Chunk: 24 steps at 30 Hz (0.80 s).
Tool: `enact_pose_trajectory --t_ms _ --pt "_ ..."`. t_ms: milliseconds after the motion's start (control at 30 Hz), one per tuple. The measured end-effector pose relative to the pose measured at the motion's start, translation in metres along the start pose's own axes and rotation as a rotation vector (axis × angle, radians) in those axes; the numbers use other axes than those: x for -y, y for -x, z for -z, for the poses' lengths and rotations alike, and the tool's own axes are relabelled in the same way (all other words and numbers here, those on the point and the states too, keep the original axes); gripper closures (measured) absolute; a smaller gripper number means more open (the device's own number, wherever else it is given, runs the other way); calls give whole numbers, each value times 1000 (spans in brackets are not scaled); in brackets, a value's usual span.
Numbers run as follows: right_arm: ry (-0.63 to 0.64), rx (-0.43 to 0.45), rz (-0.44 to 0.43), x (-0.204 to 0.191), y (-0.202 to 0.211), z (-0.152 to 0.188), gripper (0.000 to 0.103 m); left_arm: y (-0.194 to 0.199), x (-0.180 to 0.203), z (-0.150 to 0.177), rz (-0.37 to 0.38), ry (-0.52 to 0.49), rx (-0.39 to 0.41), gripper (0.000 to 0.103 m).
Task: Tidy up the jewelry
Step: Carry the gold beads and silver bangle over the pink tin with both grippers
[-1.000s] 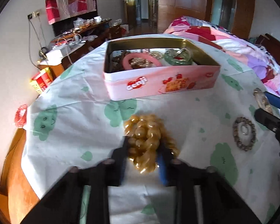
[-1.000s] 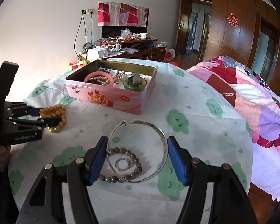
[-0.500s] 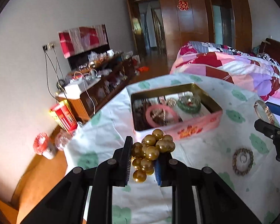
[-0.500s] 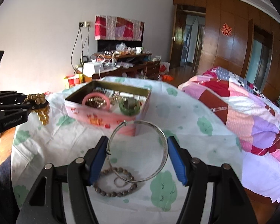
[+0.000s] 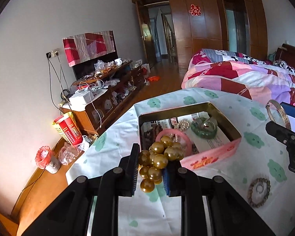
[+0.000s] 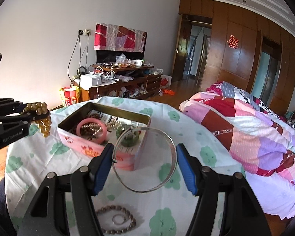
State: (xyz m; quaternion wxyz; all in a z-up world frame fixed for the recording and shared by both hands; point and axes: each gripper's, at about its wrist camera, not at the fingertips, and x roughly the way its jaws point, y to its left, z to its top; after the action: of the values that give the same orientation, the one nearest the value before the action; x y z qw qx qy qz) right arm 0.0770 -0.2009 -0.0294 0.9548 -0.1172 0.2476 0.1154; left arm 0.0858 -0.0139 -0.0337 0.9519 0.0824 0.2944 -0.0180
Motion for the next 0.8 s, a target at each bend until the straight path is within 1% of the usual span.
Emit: enact_pose_trajectory --t_ms 167,400,800 --pt "16 4 4 -2 -12 -14 36 -15 0 -14 11 -1 1 82" --pt "37 -1 2 -9 -31 -30 36 -33 0 -29 7 -11 -1 82" --pt "52 -31 -14 -17 -64 -45 36 -63 -2 -40 20 10 -38 82"
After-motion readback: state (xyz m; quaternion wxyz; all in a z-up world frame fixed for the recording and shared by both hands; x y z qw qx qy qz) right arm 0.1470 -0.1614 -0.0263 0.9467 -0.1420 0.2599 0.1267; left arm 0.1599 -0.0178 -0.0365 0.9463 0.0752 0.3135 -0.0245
